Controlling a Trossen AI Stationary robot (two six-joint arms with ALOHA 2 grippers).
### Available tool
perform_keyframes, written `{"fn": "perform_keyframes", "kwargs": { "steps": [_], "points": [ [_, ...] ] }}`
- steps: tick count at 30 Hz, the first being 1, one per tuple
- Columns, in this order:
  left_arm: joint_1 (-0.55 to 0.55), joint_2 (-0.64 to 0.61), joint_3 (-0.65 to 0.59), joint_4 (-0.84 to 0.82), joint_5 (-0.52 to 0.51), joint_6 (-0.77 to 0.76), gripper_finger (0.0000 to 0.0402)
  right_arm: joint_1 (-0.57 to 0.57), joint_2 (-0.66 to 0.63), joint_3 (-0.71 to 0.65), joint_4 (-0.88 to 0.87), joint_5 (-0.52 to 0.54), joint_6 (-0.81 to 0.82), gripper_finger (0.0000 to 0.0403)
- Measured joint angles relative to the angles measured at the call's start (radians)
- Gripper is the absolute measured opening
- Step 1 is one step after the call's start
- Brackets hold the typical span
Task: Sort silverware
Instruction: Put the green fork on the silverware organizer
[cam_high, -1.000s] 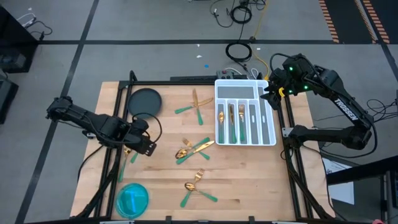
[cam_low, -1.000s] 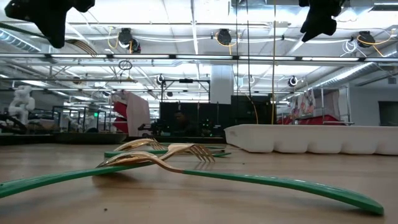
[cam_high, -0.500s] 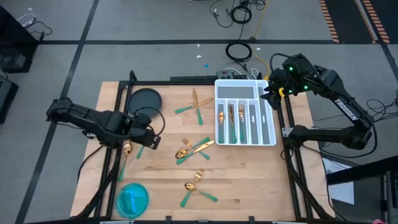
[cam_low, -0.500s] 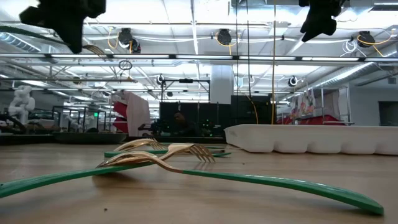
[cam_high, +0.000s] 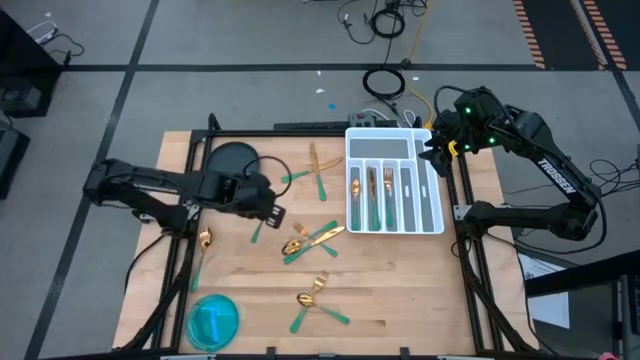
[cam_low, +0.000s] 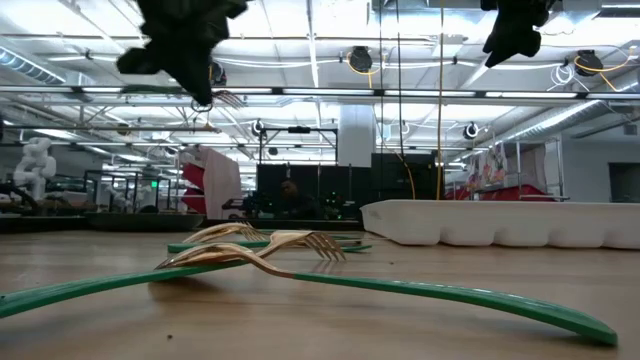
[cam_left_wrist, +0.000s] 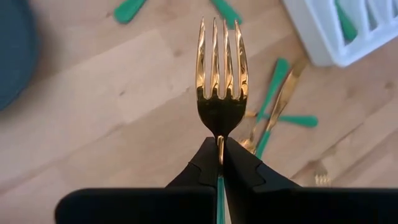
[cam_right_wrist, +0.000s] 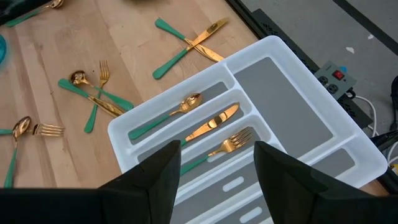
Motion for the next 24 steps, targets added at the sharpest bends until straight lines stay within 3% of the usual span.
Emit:
{"fn": "perform_keyframes", "kwargs": {
  "steps": [7, 24],
  "points": [
    [0.074, 0.062, 0.0, 0.145, 0.046, 0.096, 0.0008, 0.0, 0.0, 0.0, 0.0, 0.0, -0.01, 0.0196],
    [0.149, 0.132, 0.0, 0.486, 0.106, 0.152, 0.0008, 0.0, 0.0, 0.0, 0.0, 0.0, -0.022, 0.0196]
  ]
}}
